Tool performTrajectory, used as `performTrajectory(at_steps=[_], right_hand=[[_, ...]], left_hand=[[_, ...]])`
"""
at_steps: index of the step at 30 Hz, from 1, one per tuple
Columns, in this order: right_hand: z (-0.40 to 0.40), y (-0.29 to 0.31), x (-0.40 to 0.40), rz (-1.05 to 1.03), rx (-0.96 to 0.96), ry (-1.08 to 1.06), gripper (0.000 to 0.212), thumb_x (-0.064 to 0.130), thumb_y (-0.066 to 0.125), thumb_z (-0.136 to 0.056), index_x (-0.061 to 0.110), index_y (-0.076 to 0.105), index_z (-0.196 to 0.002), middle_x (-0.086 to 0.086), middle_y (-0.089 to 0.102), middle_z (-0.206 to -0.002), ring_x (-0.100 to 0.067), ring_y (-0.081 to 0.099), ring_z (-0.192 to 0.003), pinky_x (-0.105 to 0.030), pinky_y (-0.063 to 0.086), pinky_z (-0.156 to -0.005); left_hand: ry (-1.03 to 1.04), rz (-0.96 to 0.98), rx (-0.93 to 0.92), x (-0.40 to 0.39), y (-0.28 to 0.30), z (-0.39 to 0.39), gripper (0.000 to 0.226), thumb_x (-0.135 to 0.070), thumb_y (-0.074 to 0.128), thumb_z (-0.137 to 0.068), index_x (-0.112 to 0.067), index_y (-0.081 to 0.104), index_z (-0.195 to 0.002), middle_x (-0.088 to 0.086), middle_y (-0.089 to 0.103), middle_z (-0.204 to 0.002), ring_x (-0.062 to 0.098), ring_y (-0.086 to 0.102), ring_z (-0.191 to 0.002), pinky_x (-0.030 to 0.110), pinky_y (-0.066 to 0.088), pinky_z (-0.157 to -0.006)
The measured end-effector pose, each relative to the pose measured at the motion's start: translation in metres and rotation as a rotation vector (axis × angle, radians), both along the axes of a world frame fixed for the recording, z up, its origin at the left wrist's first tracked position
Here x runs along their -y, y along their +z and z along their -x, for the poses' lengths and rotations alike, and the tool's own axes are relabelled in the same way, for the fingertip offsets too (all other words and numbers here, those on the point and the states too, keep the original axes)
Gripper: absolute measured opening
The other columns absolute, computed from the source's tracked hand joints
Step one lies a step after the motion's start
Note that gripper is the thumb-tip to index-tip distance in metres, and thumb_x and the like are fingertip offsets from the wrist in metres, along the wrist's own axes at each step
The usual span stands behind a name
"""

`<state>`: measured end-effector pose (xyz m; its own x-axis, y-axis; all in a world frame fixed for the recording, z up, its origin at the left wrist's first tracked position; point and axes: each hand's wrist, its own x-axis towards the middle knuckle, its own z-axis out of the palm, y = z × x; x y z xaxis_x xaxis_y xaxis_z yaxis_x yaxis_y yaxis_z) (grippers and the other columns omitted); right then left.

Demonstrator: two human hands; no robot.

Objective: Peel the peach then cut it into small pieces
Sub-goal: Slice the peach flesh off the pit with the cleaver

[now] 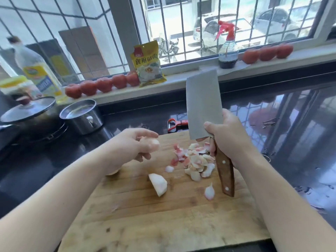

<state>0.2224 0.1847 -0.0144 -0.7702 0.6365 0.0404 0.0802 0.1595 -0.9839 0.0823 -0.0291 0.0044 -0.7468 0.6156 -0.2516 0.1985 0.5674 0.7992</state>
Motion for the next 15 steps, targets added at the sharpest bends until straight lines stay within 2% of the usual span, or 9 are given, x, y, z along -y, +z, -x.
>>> performTrajectory(at_steps=[3,4,7,9,11,12,14,15], right_hand=[[0.001,0.0,0.01,-0.04,0.015,0.038,0.027,0.007,0.053,-0.095,0.021,0.054,-0.119,-0.01,0.069,-0.086,-0.022,0.054,-0.037,-0.035,0.051,-0.045],[0.001,0.0,0.013,-0.052,0.022,0.053,0.029,0.007,0.053,-0.096,0.02,0.053,-0.122,-0.01,0.068,-0.086,-0.021,0.054,-0.037,-0.034,0.051,-0.045],[0.0,-0.001,0.017,-0.099,0.051,0.089,0.032,0.008,0.053,-0.096,0.018,0.053,-0.127,-0.006,0.063,-0.076,-0.021,0.055,-0.037,-0.031,0.049,-0.045],[0.0,-0.001,0.017,-0.119,0.068,0.1,0.034,0.009,0.052,-0.096,0.019,0.052,-0.128,-0.004,0.061,-0.077,-0.021,0.056,-0.038,-0.03,0.049,-0.045],[-0.001,0.0,0.018,-0.118,0.077,0.106,0.033,0.01,0.052,-0.095,0.02,0.052,-0.127,-0.005,0.061,-0.08,-0.021,0.056,-0.039,-0.032,0.05,-0.046],[-0.001,0.0,0.018,-0.118,0.079,0.107,0.033,0.01,0.052,-0.095,0.02,0.052,-0.127,-0.005,0.061,-0.08,-0.021,0.056,-0.039,-0.033,0.051,-0.047],[0.0,0.0,0.018,-0.119,0.087,0.111,0.031,0.011,0.053,-0.095,0.019,0.052,-0.125,-0.006,0.06,-0.079,-0.021,0.056,-0.039,-0.033,0.05,-0.047],[0.0,0.0,0.019,-0.121,0.092,0.113,0.031,0.01,0.053,-0.095,0.019,0.052,-0.124,-0.007,0.06,-0.08,-0.021,0.056,-0.038,-0.033,0.05,-0.047]], left_hand=[[-0.003,0.195,-0.228,0.001,-0.009,0.005,0.026,-0.033,0.072,-0.096,-0.03,0.07,-0.121,0.0,0.076,-0.088,0.013,0.074,-0.075,0.027,0.056,-0.073],[-0.028,0.268,-0.307,0.0,-0.008,0.008,0.028,-0.035,0.069,-0.097,-0.028,0.07,-0.123,-0.002,0.076,-0.093,0.011,0.073,-0.079,0.026,0.055,-0.076],[-0.111,0.511,-0.484,-0.003,-0.001,0.017,0.038,-0.041,0.062,-0.1,-0.023,0.068,-0.133,-0.004,0.069,-0.13,0.017,0.064,-0.117,0.028,0.046,-0.095],[-0.149,0.627,-0.5,0.001,0.0,0.025,0.038,-0.046,0.059,-0.1,-0.026,0.07,-0.131,-0.005,0.067,-0.134,0.02,0.062,-0.119,0.028,0.045,-0.093],[-0.167,0.66,-0.481,0.007,-0.003,0.028,0.039,-0.049,0.055,-0.102,-0.029,0.07,-0.131,-0.004,0.066,-0.135,0.02,0.06,-0.119,0.031,0.045,-0.095],[-0.176,0.664,-0.527,0.011,-0.005,0.027,0.042,-0.049,0.052,-0.103,-0.029,0.065,-0.137,-0.004,0.061,-0.142,0.021,0.055,-0.126,0.035,0.043,-0.103],[-0.218,0.544,-0.717,0.021,-0.009,0.017,0.042,-0.04,0.051,-0.105,-0.037,0.054,-0.147,-0.01,0.049,-0.152,0.019,0.04,-0.14,0.041,0.036,-0.114],[-0.289,0.419,-0.784,0.027,-0.011,0.008,0.043,-0.032,0.054,-0.104,-0.045,0.053,-0.145,-0.018,0.046,-0.15,0.009,0.038,-0.141,0.036,0.036,-0.114]])
